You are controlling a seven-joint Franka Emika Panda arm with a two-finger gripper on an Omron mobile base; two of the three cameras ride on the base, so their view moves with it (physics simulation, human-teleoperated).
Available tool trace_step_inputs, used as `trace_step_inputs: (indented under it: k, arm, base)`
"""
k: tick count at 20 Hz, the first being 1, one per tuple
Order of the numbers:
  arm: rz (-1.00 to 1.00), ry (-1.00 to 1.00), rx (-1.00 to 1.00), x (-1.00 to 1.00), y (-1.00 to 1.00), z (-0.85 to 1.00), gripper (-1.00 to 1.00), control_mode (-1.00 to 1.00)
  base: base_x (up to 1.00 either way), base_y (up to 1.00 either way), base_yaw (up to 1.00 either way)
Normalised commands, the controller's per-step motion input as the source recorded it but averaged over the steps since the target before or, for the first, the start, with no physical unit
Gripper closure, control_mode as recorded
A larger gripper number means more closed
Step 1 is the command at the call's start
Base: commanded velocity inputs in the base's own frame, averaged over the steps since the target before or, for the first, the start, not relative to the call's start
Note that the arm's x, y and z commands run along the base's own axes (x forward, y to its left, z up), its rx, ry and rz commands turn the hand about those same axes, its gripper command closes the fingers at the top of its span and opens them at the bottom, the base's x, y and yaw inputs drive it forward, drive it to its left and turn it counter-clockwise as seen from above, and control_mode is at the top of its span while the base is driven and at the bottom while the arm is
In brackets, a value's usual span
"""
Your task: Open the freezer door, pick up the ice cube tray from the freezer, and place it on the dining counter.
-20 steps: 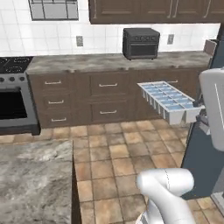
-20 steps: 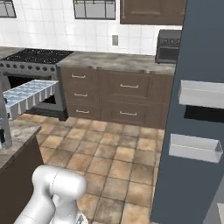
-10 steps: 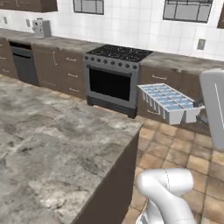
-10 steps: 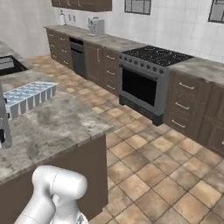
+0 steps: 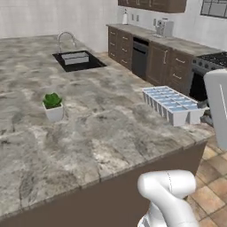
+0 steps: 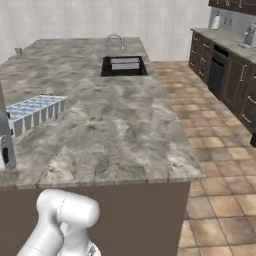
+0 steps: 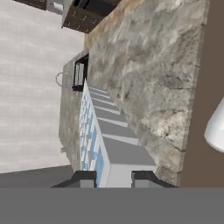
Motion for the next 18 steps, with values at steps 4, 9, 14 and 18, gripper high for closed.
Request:
trace_step_inputs:
  k: [4, 9, 14, 18]
  arm:
    - [0.00, 0.00, 0.00, 0.00, 0.00, 0.00, 1.00, 1.00]
    - [0.00, 0.00, 0.00, 0.00, 0.00, 0.00, 1.00, 1.00]
    - [0.00, 0.00, 0.00, 0.00, 0.00, 0.00, 1.00, 1.00]
    - [0.00, 0.00, 0.00, 0.00, 0.00, 0.00, 1.00, 1.00]
  base:
    - [-0.64, 0.84, 0.74]
    - [-0.47, 1.00, 0.46]
    - [-0.31, 1.00, 0.19]
    - [-0.14, 1.00, 0.08]
